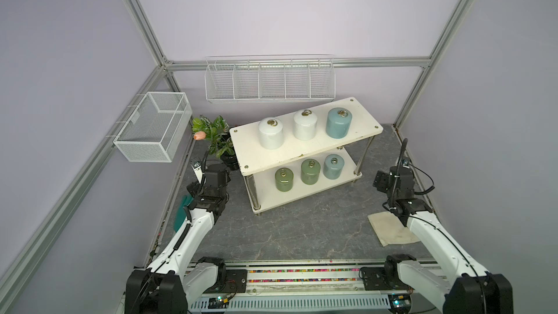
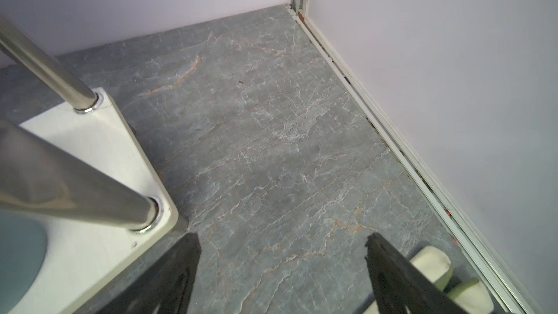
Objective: Remove the tea canisters from the shelf
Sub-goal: Pick up the tea canister from the shelf.
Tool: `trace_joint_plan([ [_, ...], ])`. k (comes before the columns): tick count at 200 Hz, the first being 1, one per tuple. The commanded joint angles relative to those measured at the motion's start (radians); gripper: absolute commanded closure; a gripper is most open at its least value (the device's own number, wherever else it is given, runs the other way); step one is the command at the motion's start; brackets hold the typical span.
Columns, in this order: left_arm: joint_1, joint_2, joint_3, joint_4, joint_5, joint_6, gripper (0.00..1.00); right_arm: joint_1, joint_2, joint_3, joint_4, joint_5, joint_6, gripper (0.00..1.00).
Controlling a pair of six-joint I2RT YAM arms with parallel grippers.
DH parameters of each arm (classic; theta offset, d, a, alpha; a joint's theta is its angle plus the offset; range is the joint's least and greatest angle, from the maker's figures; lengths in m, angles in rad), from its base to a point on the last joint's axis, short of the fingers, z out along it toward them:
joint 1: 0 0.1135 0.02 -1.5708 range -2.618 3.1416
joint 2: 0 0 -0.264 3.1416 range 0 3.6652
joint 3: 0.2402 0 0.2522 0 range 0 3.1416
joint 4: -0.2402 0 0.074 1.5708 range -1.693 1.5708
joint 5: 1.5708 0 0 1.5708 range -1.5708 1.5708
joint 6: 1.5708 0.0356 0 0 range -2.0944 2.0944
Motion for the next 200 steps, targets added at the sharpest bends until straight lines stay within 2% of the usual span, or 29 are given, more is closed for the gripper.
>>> trace_joint_plan([
  [1, -0.017, -0.032, 0.087, -0.205, 0.013, -0.113, 0.01, 0.039, 0.007, 0.057, -0.126, 0.058, 0.056, 0.11],
  [43, -0.036, -0.116, 0.255, -0.389, 0.146, -0.134, 0.01, 0.078, -0.029, 0.093, -0.233, 0.046, 0.093, 0.11],
  [68, -0.036, -0.195, 0.321, -0.458, 0.211, -0.098, 0.00, 0.085, -0.039, 0.116, -0.262, 0.019, 0.098, 0.11],
  [103, -0.036, -0.268, 0.422, -0.505, 0.324, -0.042, 0.00, 0.168, -0.017, 0.170, -0.309, 0.026, 0.097, 0.11],
  [146, -0.036, -0.284, 0.514, -0.449, 0.569, 0.016, 0.00, 0.217, -0.038, 0.189, -0.353, 0.057, 0.108, 0.11],
  [176, -0.036, -0.255, 0.548, -0.402, 0.786, 0.045, 0.00, 0.237, -0.075, 0.197, -0.377, 0.059, 0.100, 0.11],
  [200, -0.036, -0.244, 0.554, -0.358, 0.885, 0.050, 0.00, 0.272, -0.093, 0.219, -0.412, 0.068, 0.110, 0.11],
])
